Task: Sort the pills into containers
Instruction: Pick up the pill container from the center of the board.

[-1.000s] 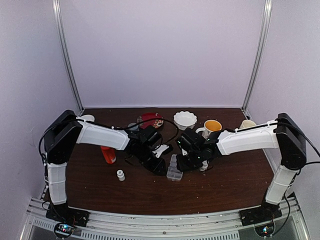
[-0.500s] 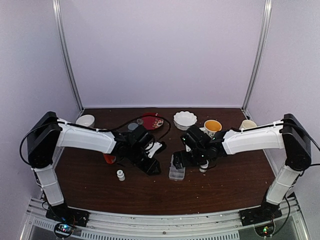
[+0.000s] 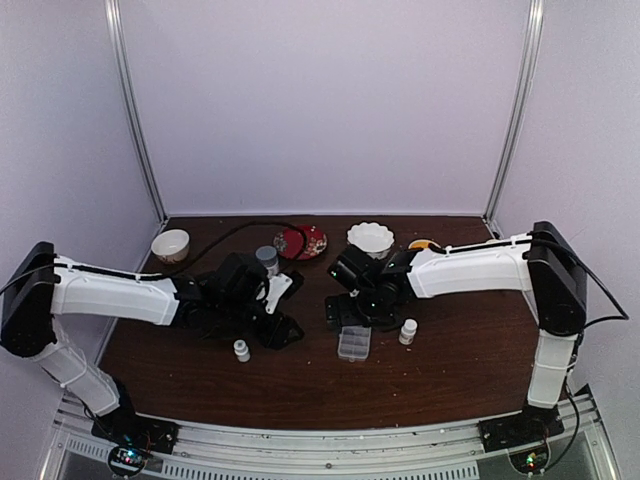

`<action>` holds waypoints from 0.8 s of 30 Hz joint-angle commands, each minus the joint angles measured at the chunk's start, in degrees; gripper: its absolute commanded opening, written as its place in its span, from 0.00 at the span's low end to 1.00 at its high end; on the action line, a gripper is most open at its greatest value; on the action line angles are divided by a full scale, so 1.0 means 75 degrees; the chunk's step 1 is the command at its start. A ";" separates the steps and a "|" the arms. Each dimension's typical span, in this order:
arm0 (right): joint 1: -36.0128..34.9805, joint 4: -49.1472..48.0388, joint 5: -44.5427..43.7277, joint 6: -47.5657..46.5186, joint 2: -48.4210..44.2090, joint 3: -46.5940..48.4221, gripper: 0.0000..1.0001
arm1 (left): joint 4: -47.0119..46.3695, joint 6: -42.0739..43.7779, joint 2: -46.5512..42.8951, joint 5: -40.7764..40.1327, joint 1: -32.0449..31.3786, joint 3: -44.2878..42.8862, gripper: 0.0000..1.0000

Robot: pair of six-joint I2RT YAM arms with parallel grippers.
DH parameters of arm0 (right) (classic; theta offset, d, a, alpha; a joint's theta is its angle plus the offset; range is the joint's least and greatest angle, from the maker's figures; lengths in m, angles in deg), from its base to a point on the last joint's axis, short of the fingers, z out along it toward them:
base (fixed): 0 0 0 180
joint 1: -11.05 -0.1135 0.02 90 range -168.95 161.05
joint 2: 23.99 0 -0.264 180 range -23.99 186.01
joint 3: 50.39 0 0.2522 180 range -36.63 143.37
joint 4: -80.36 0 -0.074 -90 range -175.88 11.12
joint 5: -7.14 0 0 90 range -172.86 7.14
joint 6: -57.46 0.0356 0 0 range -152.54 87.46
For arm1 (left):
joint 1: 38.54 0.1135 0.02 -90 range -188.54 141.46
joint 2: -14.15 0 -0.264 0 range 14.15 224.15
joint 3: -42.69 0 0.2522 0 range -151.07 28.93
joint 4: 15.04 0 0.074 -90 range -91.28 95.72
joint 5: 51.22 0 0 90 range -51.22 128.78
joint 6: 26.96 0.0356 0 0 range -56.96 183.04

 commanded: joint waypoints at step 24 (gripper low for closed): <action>0.0135 0.1800 -0.0347 0.0352 0.0291 0.0441 1.00 | -0.1193 -0.0028 -0.1382 -0.1490 0.0148 0.0072 0.69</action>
